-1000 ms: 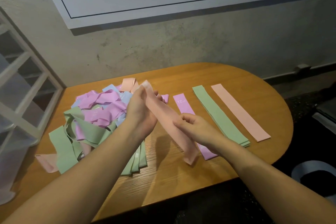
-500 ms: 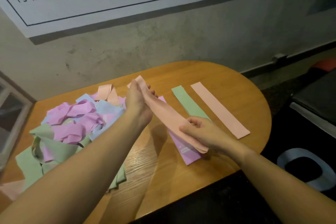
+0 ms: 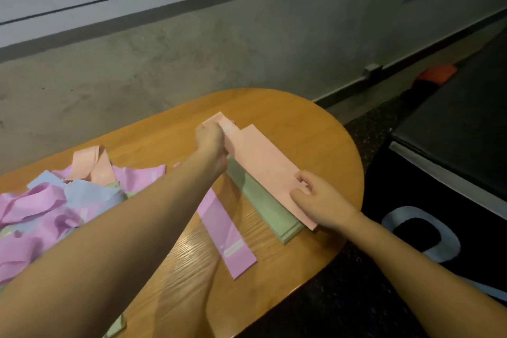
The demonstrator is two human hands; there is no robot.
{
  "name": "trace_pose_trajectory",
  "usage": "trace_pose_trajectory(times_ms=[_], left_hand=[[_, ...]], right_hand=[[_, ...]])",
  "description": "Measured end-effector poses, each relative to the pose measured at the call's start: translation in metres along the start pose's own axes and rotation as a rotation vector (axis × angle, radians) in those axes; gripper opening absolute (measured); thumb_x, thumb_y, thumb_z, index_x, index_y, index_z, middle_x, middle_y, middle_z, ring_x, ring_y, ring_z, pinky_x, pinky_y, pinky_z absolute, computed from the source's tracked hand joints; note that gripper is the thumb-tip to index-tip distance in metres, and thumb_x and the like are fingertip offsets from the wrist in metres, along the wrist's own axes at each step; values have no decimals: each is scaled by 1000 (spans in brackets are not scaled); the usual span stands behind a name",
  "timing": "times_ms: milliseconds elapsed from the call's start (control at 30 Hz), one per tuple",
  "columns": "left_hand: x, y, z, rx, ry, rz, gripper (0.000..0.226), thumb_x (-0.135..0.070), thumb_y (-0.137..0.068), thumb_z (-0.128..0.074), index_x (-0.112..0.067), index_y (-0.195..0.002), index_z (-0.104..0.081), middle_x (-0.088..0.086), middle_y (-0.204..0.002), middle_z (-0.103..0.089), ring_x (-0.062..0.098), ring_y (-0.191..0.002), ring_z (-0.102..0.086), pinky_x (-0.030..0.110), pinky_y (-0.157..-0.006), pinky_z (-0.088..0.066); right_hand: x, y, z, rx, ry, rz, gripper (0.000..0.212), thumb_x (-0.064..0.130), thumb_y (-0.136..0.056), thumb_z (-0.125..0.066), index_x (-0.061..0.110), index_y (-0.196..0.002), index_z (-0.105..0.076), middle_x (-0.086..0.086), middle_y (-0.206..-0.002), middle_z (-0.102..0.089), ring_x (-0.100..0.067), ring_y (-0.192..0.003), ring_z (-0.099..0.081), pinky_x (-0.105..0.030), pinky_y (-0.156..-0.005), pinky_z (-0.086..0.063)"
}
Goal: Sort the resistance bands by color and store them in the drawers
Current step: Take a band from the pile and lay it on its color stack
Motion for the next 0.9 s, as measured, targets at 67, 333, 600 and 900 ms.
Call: trace_pose_trajectory(times_ms=[67,333,600,900], left_hand=[[6,-7,-15,48,-155,-31,32,-3,-95,-41,-9,-125,-53,15,-110,-65,26,-87,-64,38,-73,-57],[19,-46,-39,29,-531,-90,22,-15,-95,-55,-16,-117,-60,14,-110,-65,32,-96,-67,50,-86,-60],[26,-65,-37,35,-742,-167,16,-20,-99,-59,-19,-115,-58,10,-97,-64,24,-73,-64,45,-79,-62],[17,-72,-46,128,-862,-336,14,-27,-96,-66,-22,-108,-62,2,-104,-64,20,-90,-68,39,-77,-63]], right_hand=[[-11,-7,8,5,52,-47,12,37,-92,-54,30,-101,-57,12,-98,-64,-13,-93,-62,-44,-91,-53],[-32,-28,23,35,254,-134,46,37,-100,-50,29,-146,-47,7,-141,-56,-17,-124,-55,-36,-103,-47],[-31,-18,26,-70,553,-10,45,48,-99,-46,35,-143,-51,8,-128,-65,-17,-112,-61,-32,-88,-50],[-41,-13,25,-173,589,43,43,54,-97,-50,40,-137,-48,9,-117,-48,-10,-105,-46,-27,-76,-44]])
Point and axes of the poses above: each hand's wrist, its own y-axis away from the middle knuckle, its own z-axis out of the back of the hand, x = y × z, the point moved 2 cm from there along -y, towards the middle knuckle
